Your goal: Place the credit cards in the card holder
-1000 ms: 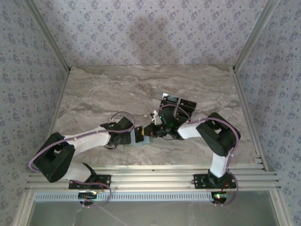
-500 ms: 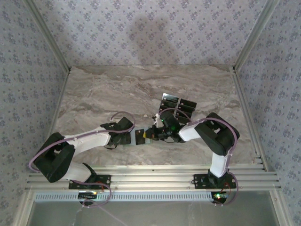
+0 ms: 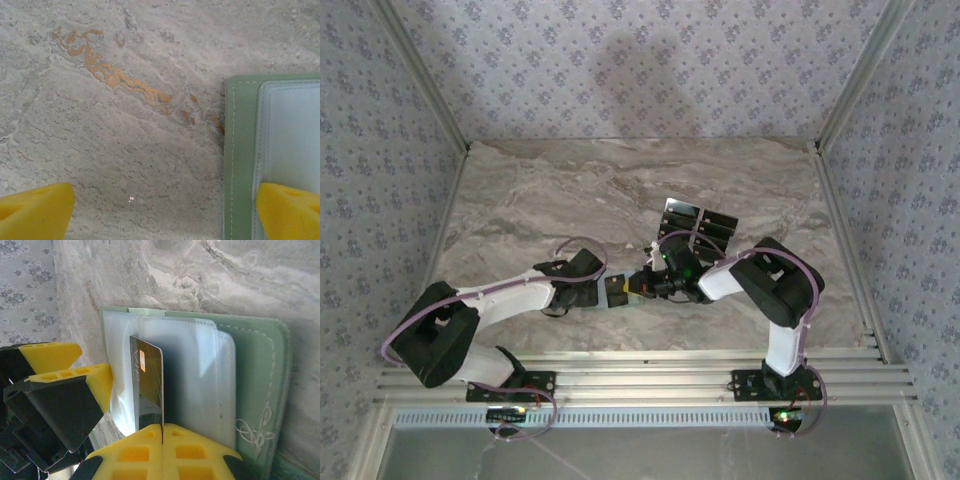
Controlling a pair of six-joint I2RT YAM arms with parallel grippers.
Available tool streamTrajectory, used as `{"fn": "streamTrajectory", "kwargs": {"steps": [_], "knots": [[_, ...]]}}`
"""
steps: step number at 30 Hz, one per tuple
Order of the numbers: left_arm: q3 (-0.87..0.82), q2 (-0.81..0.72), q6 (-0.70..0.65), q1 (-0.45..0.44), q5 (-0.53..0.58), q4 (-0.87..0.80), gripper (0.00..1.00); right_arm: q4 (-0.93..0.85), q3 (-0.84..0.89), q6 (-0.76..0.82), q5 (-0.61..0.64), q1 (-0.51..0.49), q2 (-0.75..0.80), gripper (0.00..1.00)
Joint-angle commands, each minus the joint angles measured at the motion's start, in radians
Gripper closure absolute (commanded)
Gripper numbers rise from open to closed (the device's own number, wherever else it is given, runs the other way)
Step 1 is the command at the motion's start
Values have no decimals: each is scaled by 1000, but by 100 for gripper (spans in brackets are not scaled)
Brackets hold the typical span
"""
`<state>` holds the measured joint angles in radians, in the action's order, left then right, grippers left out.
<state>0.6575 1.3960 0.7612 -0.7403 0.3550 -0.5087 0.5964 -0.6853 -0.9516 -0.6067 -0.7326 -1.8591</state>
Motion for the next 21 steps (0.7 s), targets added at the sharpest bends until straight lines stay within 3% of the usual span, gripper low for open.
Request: {"fn": "streamTrajectory", "kwargs": {"steps": [1, 21], "knots": [[-28, 26, 1, -2, -1, -50, 6, -12, -3, -22, 40, 7, -25, 100], [-27, 32, -2, -2, -1, -45, 6, -15, 57, -44, 78, 18, 25, 100]]}}
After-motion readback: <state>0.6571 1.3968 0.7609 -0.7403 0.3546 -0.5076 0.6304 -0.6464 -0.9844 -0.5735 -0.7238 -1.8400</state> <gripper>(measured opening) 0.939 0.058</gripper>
